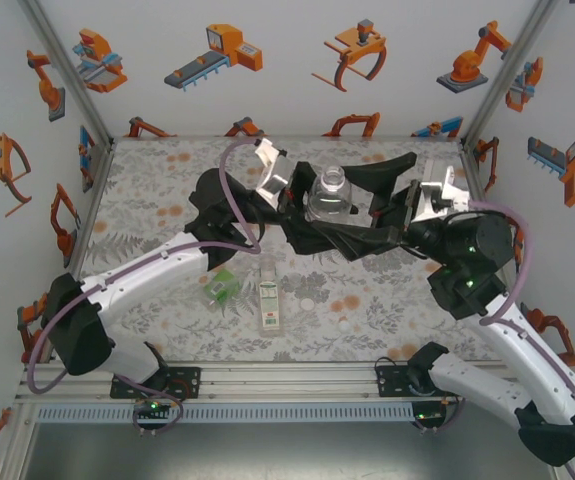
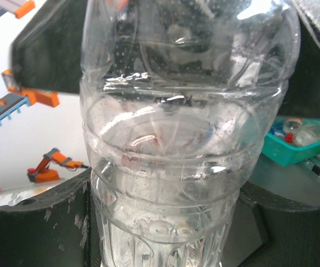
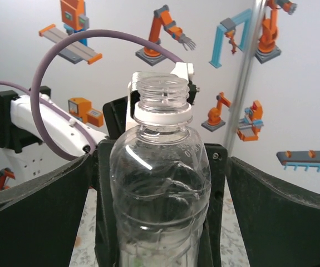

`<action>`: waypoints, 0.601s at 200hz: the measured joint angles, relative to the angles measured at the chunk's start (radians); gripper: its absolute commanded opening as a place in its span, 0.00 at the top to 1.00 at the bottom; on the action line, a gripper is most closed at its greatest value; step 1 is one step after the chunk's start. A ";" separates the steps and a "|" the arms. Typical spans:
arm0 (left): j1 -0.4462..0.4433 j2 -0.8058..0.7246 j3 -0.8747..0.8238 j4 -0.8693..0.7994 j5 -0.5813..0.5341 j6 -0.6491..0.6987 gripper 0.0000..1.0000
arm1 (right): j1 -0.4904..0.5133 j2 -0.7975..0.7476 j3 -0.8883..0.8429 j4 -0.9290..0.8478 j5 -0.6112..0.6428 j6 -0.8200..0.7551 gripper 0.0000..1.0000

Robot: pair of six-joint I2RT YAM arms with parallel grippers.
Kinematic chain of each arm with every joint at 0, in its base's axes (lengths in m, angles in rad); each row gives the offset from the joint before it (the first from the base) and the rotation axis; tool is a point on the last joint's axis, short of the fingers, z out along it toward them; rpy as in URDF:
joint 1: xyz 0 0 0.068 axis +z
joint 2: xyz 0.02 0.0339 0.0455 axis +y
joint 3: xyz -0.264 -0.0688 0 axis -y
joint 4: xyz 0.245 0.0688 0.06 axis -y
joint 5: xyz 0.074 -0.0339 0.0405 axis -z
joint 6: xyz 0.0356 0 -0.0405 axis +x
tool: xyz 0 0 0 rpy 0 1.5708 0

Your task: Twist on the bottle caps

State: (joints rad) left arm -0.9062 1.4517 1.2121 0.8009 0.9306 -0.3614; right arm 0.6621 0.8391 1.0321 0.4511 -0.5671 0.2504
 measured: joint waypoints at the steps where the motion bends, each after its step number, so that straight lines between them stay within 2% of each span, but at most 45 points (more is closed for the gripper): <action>1: 0.001 -0.001 -0.001 -0.003 -0.001 0.002 0.59 | 0.000 -0.002 0.000 -0.003 0.004 -0.003 0.08; 21: 0.032 -0.052 -0.031 -0.116 -0.041 0.077 0.61 | 0.000 -0.030 -0.001 -0.056 0.056 -0.031 0.08; 34: 0.055 -0.099 -0.047 -0.226 -0.091 0.143 0.68 | 0.000 -0.043 -0.001 -0.098 0.094 -0.047 0.08; 75: 0.147 -0.275 -0.114 -0.550 -0.327 0.365 0.77 | 0.000 -0.043 0.023 -0.278 0.200 -0.057 0.15; 101: 0.249 -0.357 -0.174 -0.679 -0.406 0.431 0.83 | 0.000 -0.018 0.045 -0.400 0.251 -0.029 0.21; 120: 0.353 -0.386 -0.206 -0.734 -0.414 0.443 0.85 | 0.000 -0.008 0.041 -0.481 0.300 0.010 0.28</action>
State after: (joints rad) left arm -0.5533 1.0657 1.0058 0.0673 0.5163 0.0811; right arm 0.6621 0.8310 1.0729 -0.0303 -0.2672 0.2607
